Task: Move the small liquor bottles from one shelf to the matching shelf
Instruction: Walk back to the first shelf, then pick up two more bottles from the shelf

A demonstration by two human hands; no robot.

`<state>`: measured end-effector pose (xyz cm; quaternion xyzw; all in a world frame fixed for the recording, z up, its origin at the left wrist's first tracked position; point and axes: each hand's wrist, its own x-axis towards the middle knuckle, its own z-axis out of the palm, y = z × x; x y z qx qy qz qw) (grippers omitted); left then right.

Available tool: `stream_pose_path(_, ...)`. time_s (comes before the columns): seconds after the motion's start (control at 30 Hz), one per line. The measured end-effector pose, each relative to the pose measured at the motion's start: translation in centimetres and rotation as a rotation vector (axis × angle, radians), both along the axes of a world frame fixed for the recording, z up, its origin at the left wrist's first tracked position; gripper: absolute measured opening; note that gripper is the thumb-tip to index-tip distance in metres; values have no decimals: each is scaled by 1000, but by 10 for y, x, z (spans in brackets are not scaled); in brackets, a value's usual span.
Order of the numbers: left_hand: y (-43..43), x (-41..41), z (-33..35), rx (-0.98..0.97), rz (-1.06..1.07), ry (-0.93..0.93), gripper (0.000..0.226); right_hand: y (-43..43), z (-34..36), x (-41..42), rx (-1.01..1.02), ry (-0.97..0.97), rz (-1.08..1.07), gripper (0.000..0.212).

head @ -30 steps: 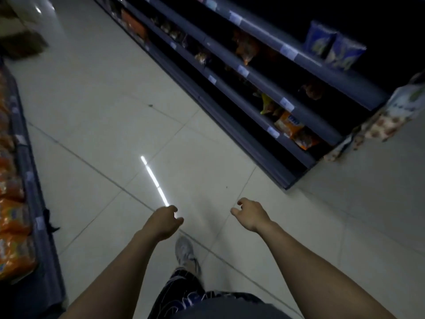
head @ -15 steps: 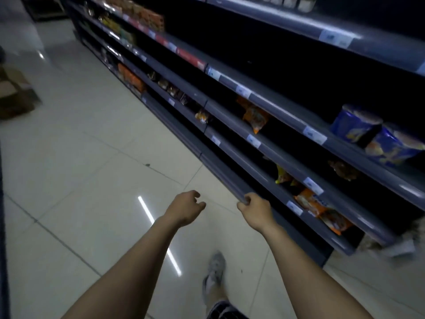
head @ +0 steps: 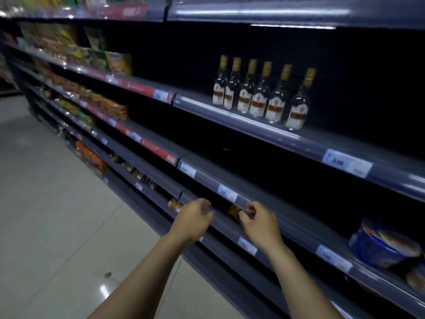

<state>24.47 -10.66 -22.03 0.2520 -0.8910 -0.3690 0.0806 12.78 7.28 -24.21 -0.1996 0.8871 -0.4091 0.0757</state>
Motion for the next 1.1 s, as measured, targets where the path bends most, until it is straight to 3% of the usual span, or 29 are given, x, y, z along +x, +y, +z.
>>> stream_pose_path(0.1, -37, -60, 25, 27, -96, 102, 41, -32, 29, -38, -53, 100, -114, 35)
stream_pose_path(0.37, -43, -200, 132, -15, -417, 394, 43, -55, 132, -95, -205, 369, -450, 31)
stream_pose_path(0.63, -15, -263, 183, -46, -386, 723, 50, -36, 190, -130, -277, 620, -588, 13)
stream_pose_path(0.73, -10, -276, 187, -49, -362, 749, 61, -31, 196, -144, -255, 671, -597, 16)
stream_pose_path(0.93, -6, -285, 185, -256, -273, 748, 78, -27, 194, -164, -233, 647, -569, 47)
stream_pose_path(1.1, -3, -285, 187, -426, -237, 700, 61, -31, 191, -172, -258, 610, -530, 55)
